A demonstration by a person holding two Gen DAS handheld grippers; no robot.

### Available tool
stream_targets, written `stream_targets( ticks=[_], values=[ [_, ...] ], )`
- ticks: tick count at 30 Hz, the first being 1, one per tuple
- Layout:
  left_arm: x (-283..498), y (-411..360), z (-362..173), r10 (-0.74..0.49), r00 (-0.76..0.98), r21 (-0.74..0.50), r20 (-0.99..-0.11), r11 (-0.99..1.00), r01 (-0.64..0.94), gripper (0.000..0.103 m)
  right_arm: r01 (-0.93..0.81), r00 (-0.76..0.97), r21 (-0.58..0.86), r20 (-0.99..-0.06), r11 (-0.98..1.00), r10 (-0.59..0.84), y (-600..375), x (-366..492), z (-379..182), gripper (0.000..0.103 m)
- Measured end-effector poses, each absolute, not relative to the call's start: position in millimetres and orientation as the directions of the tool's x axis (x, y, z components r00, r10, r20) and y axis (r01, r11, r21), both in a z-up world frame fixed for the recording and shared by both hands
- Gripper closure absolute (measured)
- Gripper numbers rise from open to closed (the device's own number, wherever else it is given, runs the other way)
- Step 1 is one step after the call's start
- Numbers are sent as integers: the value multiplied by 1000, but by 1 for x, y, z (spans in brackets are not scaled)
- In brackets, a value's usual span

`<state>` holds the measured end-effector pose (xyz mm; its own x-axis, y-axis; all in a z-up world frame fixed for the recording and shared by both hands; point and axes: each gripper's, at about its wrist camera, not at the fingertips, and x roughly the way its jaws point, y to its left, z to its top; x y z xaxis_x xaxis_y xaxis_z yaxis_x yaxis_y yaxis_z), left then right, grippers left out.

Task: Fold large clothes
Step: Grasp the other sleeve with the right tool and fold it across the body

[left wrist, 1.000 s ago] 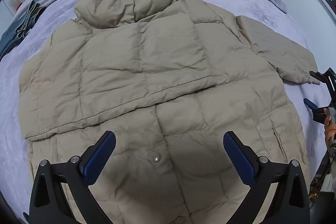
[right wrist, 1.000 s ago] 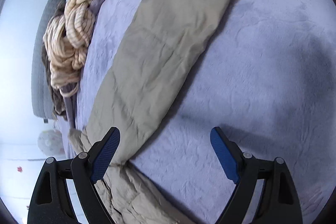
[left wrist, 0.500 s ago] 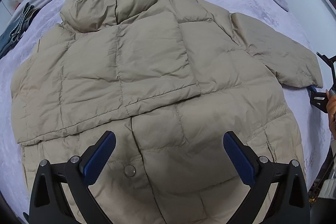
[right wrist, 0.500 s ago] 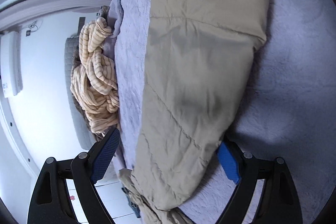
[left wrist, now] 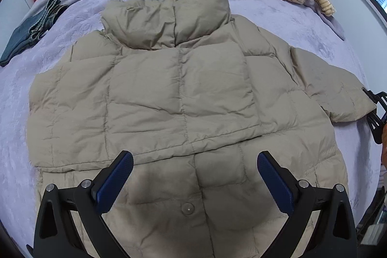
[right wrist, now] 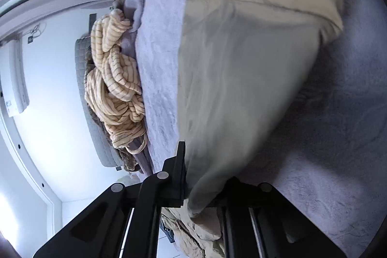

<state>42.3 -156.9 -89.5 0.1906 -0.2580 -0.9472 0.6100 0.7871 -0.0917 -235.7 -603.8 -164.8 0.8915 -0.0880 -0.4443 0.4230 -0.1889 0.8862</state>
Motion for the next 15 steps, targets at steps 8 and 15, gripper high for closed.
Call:
stream_targets(
  ticks=[8, 15],
  values=[
    [77, -119, -83, -261, 230, -95, -938, 828, 552, 1, 445, 883, 849, -470, 284, 20, -553, -144, -50, 95],
    [105, -72, -83, -254, 270, -92, -929, 864, 496, 1, 396, 762, 646, -628, 652, 159, -423, -24, -17, 95]
  ],
)
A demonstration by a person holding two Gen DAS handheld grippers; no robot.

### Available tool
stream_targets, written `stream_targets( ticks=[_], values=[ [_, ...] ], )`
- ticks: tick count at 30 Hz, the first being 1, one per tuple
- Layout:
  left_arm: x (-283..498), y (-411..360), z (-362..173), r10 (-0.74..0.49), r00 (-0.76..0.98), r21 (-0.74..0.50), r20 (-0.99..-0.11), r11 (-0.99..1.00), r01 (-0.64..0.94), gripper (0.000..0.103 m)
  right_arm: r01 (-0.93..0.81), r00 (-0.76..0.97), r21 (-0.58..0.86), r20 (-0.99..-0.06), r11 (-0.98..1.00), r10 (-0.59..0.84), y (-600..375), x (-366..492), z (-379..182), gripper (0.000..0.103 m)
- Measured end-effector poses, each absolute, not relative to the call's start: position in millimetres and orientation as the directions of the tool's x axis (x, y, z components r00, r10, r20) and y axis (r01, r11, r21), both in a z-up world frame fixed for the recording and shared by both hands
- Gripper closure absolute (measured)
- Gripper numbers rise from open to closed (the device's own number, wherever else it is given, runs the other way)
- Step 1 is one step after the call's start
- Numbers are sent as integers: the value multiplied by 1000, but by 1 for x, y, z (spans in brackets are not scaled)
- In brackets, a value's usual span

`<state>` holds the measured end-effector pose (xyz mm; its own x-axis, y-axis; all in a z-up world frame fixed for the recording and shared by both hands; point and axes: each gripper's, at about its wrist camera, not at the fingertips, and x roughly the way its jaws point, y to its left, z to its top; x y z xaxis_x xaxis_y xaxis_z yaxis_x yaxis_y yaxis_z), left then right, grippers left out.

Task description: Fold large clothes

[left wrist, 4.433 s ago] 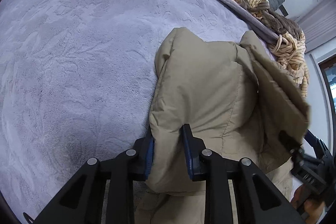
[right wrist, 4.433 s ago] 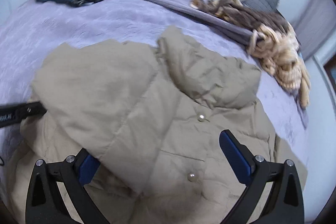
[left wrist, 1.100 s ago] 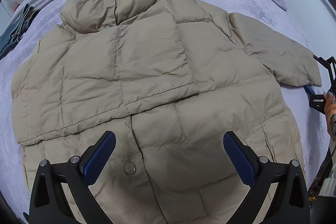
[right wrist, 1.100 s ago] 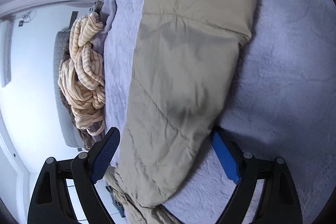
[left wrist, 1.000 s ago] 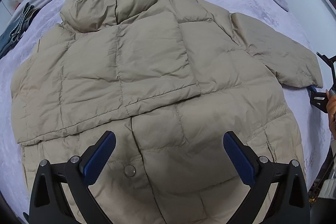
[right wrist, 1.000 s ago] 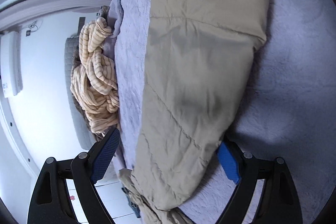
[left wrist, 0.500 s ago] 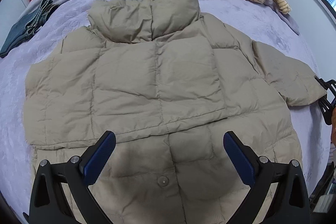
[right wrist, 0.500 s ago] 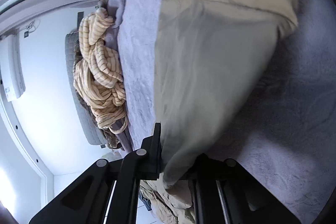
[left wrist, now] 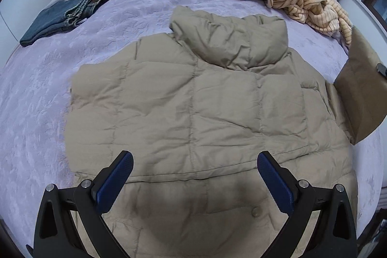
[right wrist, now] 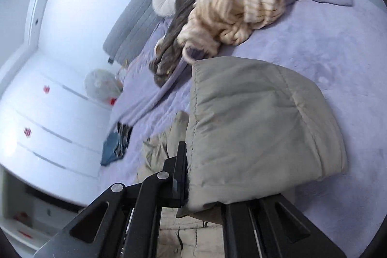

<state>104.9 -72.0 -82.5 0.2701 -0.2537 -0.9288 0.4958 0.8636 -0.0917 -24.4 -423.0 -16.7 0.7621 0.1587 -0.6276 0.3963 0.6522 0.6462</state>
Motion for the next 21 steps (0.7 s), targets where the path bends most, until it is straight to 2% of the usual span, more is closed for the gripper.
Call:
stream_targets(
  ticks=[4, 8, 12, 16, 17, 18, 20, 21],
  values=[
    [117, -44, -88, -242, 278, -91, -930, 881, 464, 1, 368, 622, 526, -752, 767, 218, -337, 26, -59, 95],
    [124, -23, -97, -232, 281, -85, -931, 888, 451, 1, 418, 501, 458, -837, 785, 221, -296, 45, -113, 95],
    [129, -12, -107, -238, 259, -103, -936, 889, 446, 1, 506, 465, 474, -853, 720, 235, -295, 39, -147, 95],
    [133, -12, -114, -254, 237, -129, -938, 889, 439, 0, 527, 446, 469, -862, 709, 239, -302, 41, -144, 93],
    [133, -13, -114, -262, 232, -140, -937, 888, 438, 1, 530, 444, 473, -862, 704, 245, -305, 40, -140, 81],
    [133, -15, -113, -272, 230, -150, -934, 886, 439, 1, 526, 457, 493, -851, 693, 258, -308, 37, -134, 54],
    [135, -17, -110, -291, 232, -165, -928, 881, 444, 1, 517, 517, 547, -813, 658, 270, -315, 26, -116, 15],
    [137, -18, -109, -301, 233, -173, -925, 878, 447, 1, 521, 541, 562, -800, 642, 262, -319, 20, -109, 15]
  ],
)
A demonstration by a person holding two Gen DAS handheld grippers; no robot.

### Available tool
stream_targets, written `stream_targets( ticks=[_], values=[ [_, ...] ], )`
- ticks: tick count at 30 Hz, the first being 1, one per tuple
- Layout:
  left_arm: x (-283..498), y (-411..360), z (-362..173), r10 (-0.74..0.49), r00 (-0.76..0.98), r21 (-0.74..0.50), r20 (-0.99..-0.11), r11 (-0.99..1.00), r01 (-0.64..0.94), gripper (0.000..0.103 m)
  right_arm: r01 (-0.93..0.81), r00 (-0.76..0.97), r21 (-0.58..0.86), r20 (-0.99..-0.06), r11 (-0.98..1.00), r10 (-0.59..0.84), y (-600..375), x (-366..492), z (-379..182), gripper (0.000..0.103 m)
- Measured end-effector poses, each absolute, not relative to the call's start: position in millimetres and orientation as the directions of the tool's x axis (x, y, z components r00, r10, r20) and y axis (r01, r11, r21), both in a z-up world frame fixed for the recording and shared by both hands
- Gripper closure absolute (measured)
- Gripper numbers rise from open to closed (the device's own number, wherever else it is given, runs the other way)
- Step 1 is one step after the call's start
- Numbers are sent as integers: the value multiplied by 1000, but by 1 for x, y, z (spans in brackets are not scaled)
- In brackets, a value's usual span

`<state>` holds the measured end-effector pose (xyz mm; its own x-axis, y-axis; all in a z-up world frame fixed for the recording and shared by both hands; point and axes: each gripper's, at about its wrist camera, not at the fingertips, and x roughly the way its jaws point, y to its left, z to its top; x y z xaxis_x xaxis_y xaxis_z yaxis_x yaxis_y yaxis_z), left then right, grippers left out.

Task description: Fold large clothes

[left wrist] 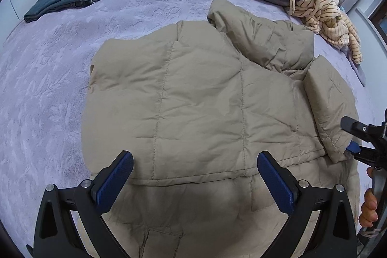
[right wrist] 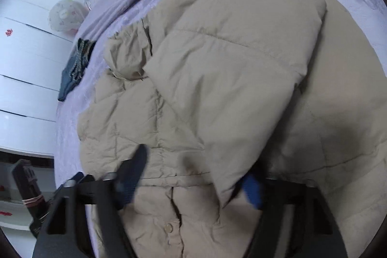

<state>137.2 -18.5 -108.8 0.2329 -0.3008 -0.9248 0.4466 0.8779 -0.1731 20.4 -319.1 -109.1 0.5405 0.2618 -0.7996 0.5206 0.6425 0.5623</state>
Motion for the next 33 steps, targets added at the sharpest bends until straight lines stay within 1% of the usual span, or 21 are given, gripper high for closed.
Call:
stream_targets(
  ticks=[4, 6, 8, 9, 10, 11, 12, 14, 16, 18, 20, 23, 26, 28, 29, 30, 33],
  values=[
    [149, -17, -104, -321, 238, -195, -916, 879, 435, 1, 601, 608, 625, -762, 498, 224, -353, 2, -106, 15],
    [155, -12, -101, -329, 247, -205, -912, 883, 421, 1, 638, 659, 682, -724, 358, 205, -376, -7, -114, 15],
    [161, -6, -98, -340, 255, -216, -905, 885, 411, 1, 634, 713, 737, -674, 234, 191, -392, -10, -120, 15],
    [164, -3, -97, -343, 259, -220, -903, 887, 407, 1, 627, 736, 758, -652, 180, 181, -399, -10, -124, 21],
    [166, 1, -96, -346, 262, -224, -901, 888, 401, 1, 616, 751, 772, -636, 157, 180, -402, -6, -125, 32],
    [169, 5, -95, -351, 263, -231, -899, 889, 395, 1, 611, 752, 775, -632, 161, 190, -402, 0, -124, 71],
    [170, 10, -95, -358, 262, -241, -896, 889, 388, 1, 606, 747, 772, -635, 192, 199, -400, 9, -120, 93],
    [173, 18, -96, -380, 252, -274, -890, 887, 372, 1, 557, 747, 772, -627, 306, 221, -384, 30, -103, 93],
    [176, 26, -98, -416, 231, -322, -880, 878, 354, 1, 506, 715, 725, -655, 467, 244, -356, 49, -84, 93],
    [179, 33, -100, -458, 202, -380, -866, 864, 330, 1, 440, 660, 635, -708, 635, 251, -321, 73, -69, 93],
    [179, 37, -101, -496, 187, -429, -848, 849, 309, 1, 375, 606, 539, -758, 754, 241, -285, 88, -64, 93],
    [179, 38, -98, -549, 169, -488, -818, 820, 300, 1, 318, 531, 457, -812, 831, 243, -245, 97, -73, 93],
    [178, 31, -95, -604, 139, -542, -785, 778, 319, 1, 307, 467, 423, -847, 852, 253, -225, 95, -87, 91],
    [176, 21, -92, -625, 120, -559, -772, 756, 341, 1, 310, 430, 430, -859, 848, 278, -219, 93, -97, 75],
    [175, 16, -92, -631, 111, -564, -768, 748, 350, 1, 312, 412, 431, -865, 847, 288, -218, 90, -101, 45],
    [175, 11, -93, -637, 100, -570, -765, 740, 357, 1, 311, 406, 436, -864, 845, 296, -218, 87, -104, 23],
    [173, -2, -96, -652, 68, -591, -755, 722, 359, 1, 316, 400, 458, -858, 831, 321, -224, 71, -105, 22]
  ],
)
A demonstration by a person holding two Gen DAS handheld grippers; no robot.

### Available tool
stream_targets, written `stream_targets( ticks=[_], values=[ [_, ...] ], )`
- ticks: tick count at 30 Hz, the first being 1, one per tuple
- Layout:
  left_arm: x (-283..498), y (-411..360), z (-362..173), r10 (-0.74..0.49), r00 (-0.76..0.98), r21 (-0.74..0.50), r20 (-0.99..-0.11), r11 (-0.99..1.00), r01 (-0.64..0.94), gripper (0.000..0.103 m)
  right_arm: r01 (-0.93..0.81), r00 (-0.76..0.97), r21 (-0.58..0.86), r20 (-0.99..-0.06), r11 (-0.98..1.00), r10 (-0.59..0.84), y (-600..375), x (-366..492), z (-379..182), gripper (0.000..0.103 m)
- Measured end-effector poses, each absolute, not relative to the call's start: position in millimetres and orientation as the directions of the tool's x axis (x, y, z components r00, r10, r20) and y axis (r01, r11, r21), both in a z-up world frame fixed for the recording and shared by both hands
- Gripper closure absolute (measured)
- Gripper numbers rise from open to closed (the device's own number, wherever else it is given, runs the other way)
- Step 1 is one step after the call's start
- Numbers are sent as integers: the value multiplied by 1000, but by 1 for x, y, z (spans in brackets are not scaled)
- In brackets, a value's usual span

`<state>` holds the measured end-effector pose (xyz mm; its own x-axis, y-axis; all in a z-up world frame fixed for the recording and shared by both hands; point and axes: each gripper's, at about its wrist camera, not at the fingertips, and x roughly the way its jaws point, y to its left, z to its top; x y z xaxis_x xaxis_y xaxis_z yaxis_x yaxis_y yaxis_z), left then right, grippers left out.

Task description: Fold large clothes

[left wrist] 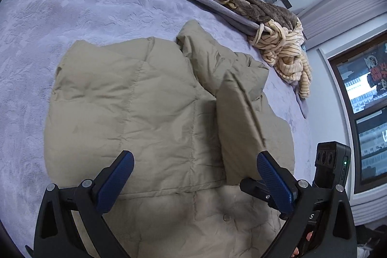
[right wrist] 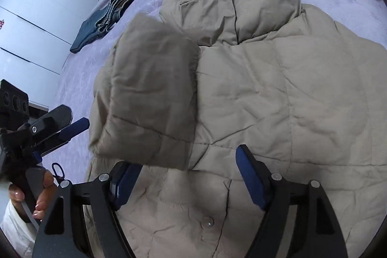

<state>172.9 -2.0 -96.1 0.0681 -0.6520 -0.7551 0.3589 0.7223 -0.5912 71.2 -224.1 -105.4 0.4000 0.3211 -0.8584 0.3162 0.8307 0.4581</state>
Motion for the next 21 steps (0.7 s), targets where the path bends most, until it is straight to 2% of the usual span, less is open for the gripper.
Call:
stream_targets(
  ticks=[4, 7, 11, 13, 14, 15, 16, 18, 19, 20, 21],
  values=[
    [170, -18, -104, -653, 32, -601, -756, 713, 361, 1, 394, 413, 486, -852, 781, 322, -257, 37, -106, 22],
    [170, -28, -108, -654, 19, -603, -756, 707, 368, 1, 516, 436, 520, -844, 681, 314, -304, -4, -114, 22],
    [175, -37, -115, -665, 4, -623, -746, 701, 348, 1, 676, 514, 592, -805, 439, 295, -372, -65, -133, 22],
    [177, -44, -124, -651, -6, -613, -759, 711, 344, 1, 702, 589, 652, -758, 289, 279, -398, -87, -144, 22],
    [177, -48, -128, -641, -12, -605, -767, 717, 345, 8, 700, 630, 682, -729, 211, 267, -410, -96, -150, 22],
    [177, -54, -134, -629, -26, -597, -777, 723, 347, 26, 695, 664, 705, -705, 140, 249, -419, -103, -155, 22],
    [177, -59, -140, -612, -50, -589, -789, 730, 346, 36, 689, 688, 719, -688, 90, 232, -426, -106, -158, 22],
    [174, -66, -147, -610, -78, -594, -789, 724, 350, 90, 672, 725, 740, -661, 8, 192, -438, -108, -164, 23],
    [172, -66, -146, -608, -71, -590, -790, 724, 358, 91, 670, 729, 742, -660, 6, 184, -438, -100, -163, 25],
    [169, -65, -142, -601, -39, -569, -799, 733, 373, 91, 678, 718, 734, -671, 34, 182, -443, -95, -160, 46],
    [165, -63, -135, -584, 1, -535, -812, 743, 402, 91, 693, 694, 716, -694, 83, 189, -445, -88, -155, 85]
  ],
)
